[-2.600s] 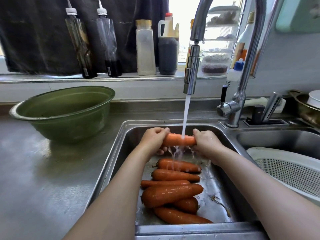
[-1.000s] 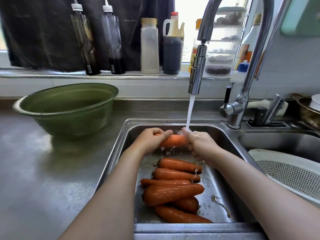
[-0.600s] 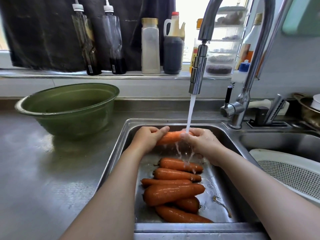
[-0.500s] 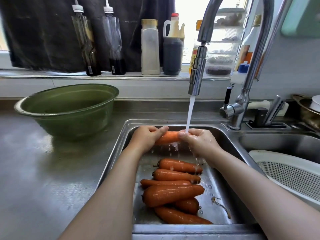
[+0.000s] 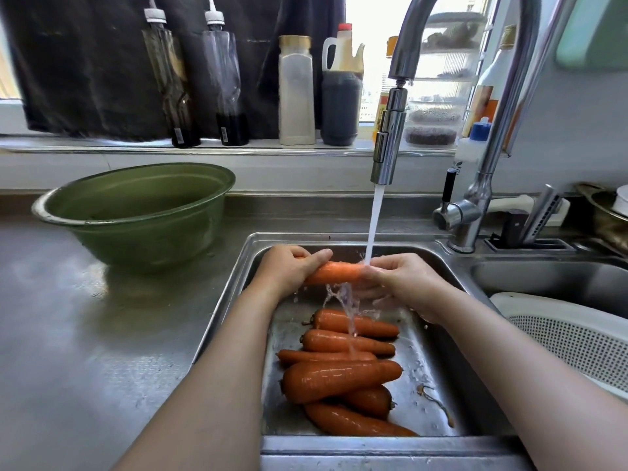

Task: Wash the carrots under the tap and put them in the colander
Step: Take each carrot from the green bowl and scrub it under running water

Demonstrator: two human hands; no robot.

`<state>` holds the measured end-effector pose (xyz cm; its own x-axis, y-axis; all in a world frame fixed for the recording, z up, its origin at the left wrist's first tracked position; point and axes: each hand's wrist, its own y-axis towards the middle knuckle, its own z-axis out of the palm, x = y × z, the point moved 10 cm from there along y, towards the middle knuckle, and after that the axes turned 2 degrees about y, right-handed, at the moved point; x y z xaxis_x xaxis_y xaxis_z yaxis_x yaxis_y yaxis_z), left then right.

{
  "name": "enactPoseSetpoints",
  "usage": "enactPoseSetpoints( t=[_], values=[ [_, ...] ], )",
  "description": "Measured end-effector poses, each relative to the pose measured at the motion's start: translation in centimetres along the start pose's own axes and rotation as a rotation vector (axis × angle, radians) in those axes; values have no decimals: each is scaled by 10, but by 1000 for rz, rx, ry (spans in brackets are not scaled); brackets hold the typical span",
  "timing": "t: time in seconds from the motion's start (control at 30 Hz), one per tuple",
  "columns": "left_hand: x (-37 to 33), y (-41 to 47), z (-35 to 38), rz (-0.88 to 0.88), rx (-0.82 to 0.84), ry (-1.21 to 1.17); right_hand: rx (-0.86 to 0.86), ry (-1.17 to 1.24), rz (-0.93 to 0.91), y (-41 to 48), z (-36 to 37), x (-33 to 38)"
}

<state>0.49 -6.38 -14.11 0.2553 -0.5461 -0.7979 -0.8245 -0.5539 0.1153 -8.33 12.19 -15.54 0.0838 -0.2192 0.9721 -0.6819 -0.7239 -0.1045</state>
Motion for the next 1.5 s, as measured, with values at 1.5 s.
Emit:
enactPoseSetpoints(
  t=[1.5],
  values=[
    [7, 4, -4, -14, -56, -47, 4, 300, 158, 1, 9, -10]
  ],
)
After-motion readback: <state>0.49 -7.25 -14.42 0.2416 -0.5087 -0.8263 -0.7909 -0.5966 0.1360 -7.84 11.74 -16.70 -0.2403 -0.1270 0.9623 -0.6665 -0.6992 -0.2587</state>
